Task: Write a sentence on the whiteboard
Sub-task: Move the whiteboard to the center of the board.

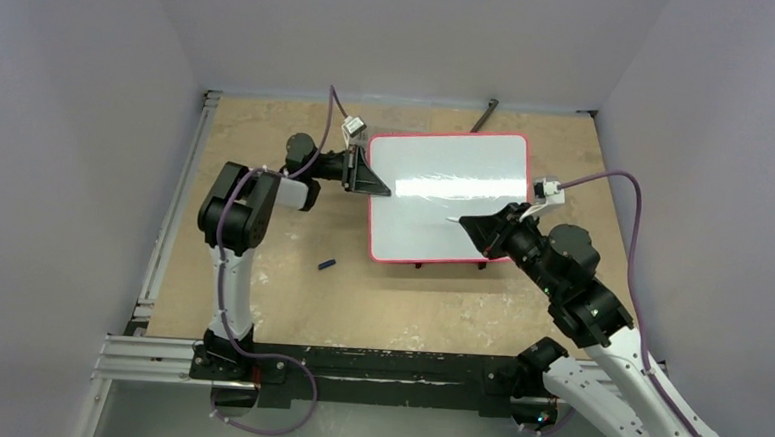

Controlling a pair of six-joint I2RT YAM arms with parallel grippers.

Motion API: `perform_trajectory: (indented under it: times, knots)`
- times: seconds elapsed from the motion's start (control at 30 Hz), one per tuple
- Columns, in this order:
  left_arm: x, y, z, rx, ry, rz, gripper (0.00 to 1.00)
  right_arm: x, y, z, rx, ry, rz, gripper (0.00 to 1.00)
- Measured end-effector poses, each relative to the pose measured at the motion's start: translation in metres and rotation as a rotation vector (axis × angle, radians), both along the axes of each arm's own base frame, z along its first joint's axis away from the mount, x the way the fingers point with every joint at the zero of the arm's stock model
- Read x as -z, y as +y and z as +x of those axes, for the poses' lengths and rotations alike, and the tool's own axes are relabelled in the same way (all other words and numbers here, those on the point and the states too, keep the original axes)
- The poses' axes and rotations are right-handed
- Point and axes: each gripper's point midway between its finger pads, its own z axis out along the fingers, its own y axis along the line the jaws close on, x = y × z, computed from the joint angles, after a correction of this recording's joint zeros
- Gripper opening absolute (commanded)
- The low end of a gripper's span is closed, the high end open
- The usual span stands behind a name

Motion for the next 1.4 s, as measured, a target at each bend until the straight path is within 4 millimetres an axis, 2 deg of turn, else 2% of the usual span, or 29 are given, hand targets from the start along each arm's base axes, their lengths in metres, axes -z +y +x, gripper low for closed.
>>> perform_trajectory:
  times: [0.2, 0.33, 0.47, 0.7, 0.83, 1.0, 1.23, 1.4]
  knots:
    - [-0.044, -0.002, 0.009, -0.033, -0.187, -0.006, 0.00, 0.000, 0.000, 0.000, 0.000, 0.001, 0.002, 0.00]
    - [-0.051, -0.006, 0.019, -0.048, -0.287, 0.003, 0.00, 0.000, 0.000, 0.000, 0.000, 0.002, 0.003, 0.00]
    - [-0.038, -0.008, 0.024, -0.064, -0.301, 0.034, 0.00, 0.000, 0.001, -0.002, -0.012, 0.003, 0.004, 0.00]
    - [0.002, -0.016, 0.025, -0.073, -0.289, 0.161, 0.00, -0.002, 0.000, -0.004, -0.014, -0.003, 0.008, 0.00]
    - [0.006, -0.020, 0.019, -0.060, -0.334, 0.195, 0.00, -0.001, 0.001, -0.004, -0.016, 0.000, 0.007, 0.00]
    - [0.000, -0.014, 0.003, -0.067, -0.410, 0.213, 0.00, -0.002, 0.002, -0.005, -0.022, 0.000, 0.009, 0.00]
    - [0.014, -0.002, -0.028, -0.087, -0.394, 0.236, 0.00, 0.001, 0.008, -0.003, -0.042, 0.014, 0.013, 0.00]
    - [0.018, -0.006, -0.047, -0.090, -0.366, 0.234, 0.00, 0.005, 0.009, -0.003, -0.042, 0.019, 0.020, 0.00]
